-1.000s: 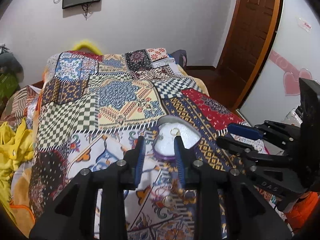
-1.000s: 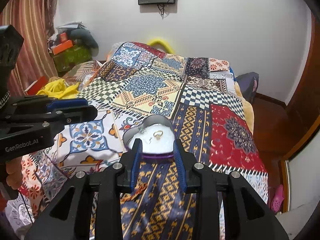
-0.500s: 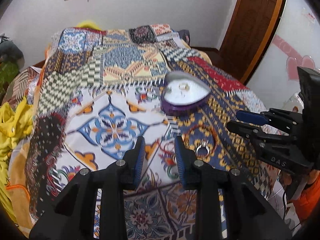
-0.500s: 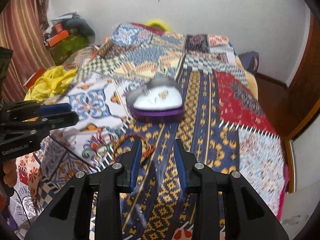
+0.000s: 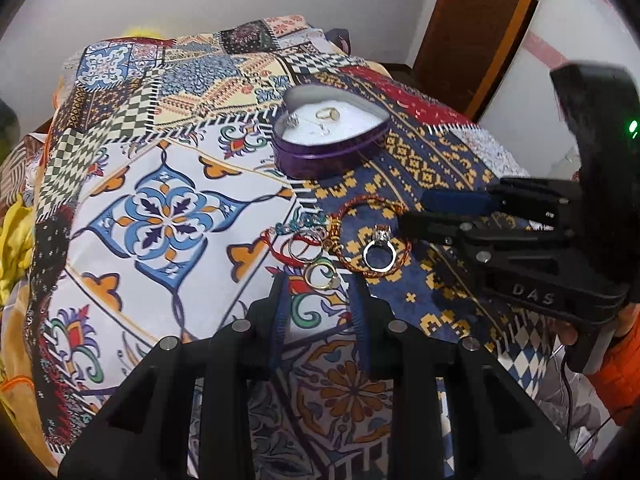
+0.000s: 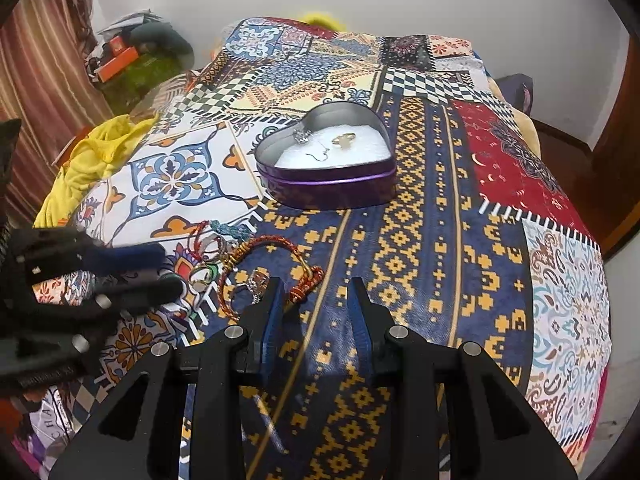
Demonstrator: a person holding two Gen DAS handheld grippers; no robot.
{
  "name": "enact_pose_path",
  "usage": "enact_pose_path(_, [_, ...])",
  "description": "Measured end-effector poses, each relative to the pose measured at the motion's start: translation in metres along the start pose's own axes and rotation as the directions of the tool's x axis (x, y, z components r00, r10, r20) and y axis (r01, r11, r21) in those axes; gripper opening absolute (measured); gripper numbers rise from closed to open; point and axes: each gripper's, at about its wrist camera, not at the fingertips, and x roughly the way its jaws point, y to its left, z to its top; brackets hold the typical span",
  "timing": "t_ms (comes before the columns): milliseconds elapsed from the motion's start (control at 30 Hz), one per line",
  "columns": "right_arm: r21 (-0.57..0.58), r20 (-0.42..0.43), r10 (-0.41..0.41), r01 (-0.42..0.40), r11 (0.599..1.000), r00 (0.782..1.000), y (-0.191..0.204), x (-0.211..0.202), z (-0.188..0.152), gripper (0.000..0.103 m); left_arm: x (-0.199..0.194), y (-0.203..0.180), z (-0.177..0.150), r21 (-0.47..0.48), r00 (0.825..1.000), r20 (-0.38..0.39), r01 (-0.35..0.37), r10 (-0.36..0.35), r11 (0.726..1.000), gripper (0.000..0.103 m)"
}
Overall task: Organize jewelry
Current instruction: 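Move the right gripper to the red beaded bracelet and grasp it, then lift the bracelet with the right gripper and carry it over the tin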
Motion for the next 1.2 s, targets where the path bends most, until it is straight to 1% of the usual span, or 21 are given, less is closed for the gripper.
enact_pose_path(133, [-0.015, 0.015, -0.014, 0.014, 1.0, 1.0, 0.002, 0.006, 0.0, 0.029, 0.007, 0.005, 0.0, -0.028, 1.0, -0.002, 0.013, -0.013, 1.0, 0.029])
enact_pose_path(267, [-0.064, 0.019, -0.045, 0.047, 0.997, 0.999, 0.008, 0.012, -0.001, 0.029, 0.011, 0.008, -0.001, -0.051, 0.999, 0.004, 0.035, -0.034, 0.998, 0.029])
enact_pose_path(400, [-0.124, 0.02, -0.08, 0.082, 0.989, 0.997, 0.015, 0.015, -0.004, 0.028, 0.014, 0.005, -0.002, -0.037, 1.0, 0.011, 0.022, -0.022, 0.999, 0.029])
enact_pose_path(467, [-0.129, 0.016, -0.065, 0.067, 0.989, 0.998, 0.015, 0.016, -0.004, 0.018, 0.015, 0.002, -0.003, -0.038, 1.0, 0.02, 0.003, -0.003, 0.999, 0.029])
enact_pose_path(533, [-0.135, 0.017, -0.066, 0.067, 0.989, 0.998, 0.016, 0.016, -0.004, 0.012, 0.015, -0.002, -0.004, -0.025, 0.999, 0.027, -0.018, 0.018, 1.0, 0.029])
enact_pose_path(600, [-0.137, 0.019, -0.066, 0.068, 0.988, 0.998, 0.017, 0.016, -0.005, 0.01, 0.016, -0.004, -0.004, -0.015, 0.999, 0.03, -0.03, 0.031, 0.999, 0.029])
enact_pose_path(700, [-0.121, 0.022, -0.061, 0.063, 0.991, 0.998, 0.017, 0.015, -0.005, 0.008, 0.018, -0.004, -0.003, -0.014, 0.999, 0.031, -0.031, 0.032, 0.999, 0.029])
enact_pose_path(733, [-0.109, 0.022, -0.053, 0.055, 0.993, 0.998, 0.016, 0.014, -0.004, 0.008, 0.018, -0.005, -0.003, -0.009, 0.999, 0.031, -0.034, 0.034, 0.999, 0.028])
enact_pose_path(800, [-0.082, 0.021, -0.034, 0.035, 0.996, 0.999, 0.013, 0.013, -0.001, 0.008, 0.018, -0.006, -0.003, -0.003, 0.998, 0.033, -0.044, 0.044, 0.999, 0.02])
enact_pose_path(900, [-0.07, 0.036, -0.031, 0.033, 0.997, 0.999, 0.014, 0.007, 0.001, 0.007, 0.016, -0.006, -0.004, -0.002, 0.998, 0.034, -0.044, 0.044, 0.999, 0.02])
enact_pose_path(1067, [-0.081, 0.074, -0.03, 0.036, 0.996, 0.997, 0.02, -0.009, 0.006, 0.007, 0.012, -0.007, -0.007, 0.002, 0.998, 0.036, -0.052, 0.052, 0.999, 0.02])
enact_pose_path(1100, [-0.081, 0.082, -0.03, 0.037, 0.996, 0.996, 0.021, -0.013, 0.007, 0.007, 0.011, -0.007, -0.007, 0.0, 0.998, 0.035, -0.051, 0.051, 0.999, 0.005])
enact_pose_path(1200, [-0.078, 0.103, -0.033, 0.041, 0.996, 0.994, 0.02, -0.021, 0.009, 0.007, 0.006, -0.006, -0.008, -0.013, 0.999, 0.031, -0.043, 0.043, 0.999, 0.005])
